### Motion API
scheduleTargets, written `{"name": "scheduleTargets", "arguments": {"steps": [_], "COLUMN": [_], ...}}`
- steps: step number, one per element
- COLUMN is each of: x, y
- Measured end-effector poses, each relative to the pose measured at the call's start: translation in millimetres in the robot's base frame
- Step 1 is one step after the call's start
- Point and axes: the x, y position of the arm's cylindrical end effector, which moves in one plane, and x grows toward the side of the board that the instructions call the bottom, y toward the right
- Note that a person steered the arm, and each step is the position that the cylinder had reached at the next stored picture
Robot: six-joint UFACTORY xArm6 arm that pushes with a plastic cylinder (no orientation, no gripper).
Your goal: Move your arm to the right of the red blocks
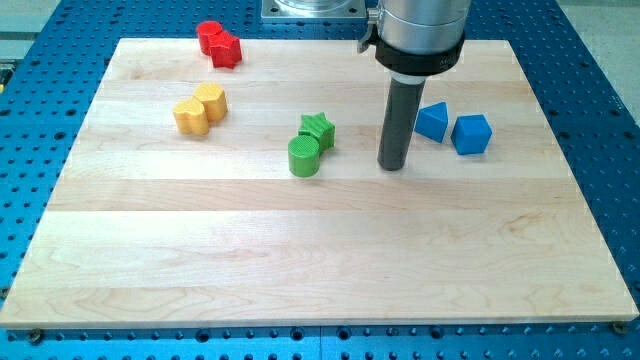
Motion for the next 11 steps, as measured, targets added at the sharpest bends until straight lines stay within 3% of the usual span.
{"name": "scheduleTargets", "arguments": {"steps": [2, 3, 4, 8, 11], "x": [9, -29, -107, -241, -242], "y": [1, -14, -32, -110, -140]}}
